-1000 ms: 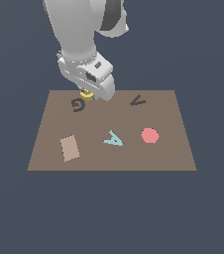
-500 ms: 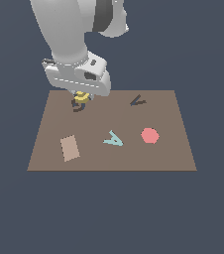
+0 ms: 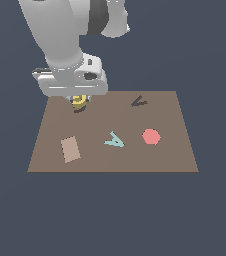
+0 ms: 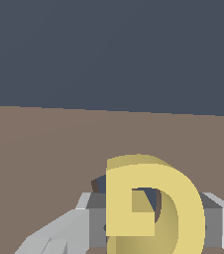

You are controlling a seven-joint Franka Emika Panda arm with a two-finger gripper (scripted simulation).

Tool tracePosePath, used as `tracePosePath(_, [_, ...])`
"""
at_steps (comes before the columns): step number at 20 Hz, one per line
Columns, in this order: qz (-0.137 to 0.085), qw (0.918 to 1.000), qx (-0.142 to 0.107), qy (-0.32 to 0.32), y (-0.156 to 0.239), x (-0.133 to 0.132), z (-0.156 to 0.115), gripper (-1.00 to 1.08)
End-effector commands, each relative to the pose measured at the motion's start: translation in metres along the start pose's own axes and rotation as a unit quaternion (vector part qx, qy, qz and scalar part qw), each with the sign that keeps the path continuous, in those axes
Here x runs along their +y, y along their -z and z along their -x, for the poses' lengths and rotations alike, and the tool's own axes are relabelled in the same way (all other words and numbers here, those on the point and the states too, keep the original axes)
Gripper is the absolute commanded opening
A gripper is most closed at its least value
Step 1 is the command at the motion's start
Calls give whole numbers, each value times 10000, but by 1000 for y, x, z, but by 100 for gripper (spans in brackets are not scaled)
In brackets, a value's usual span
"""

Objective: Insert a designated object into the corresponding slot on a board.

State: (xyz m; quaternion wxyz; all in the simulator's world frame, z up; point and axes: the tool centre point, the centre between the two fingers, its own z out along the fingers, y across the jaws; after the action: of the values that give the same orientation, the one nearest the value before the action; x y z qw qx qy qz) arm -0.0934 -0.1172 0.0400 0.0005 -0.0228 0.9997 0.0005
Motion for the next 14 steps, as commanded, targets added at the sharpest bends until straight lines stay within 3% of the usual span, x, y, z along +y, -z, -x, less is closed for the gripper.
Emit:
tracePosePath(1, [0, 9996, 0, 290, 0, -2, 3, -100])
tracePosePath(14, [0, 9947, 4, 1028, 1, -6, 12, -100])
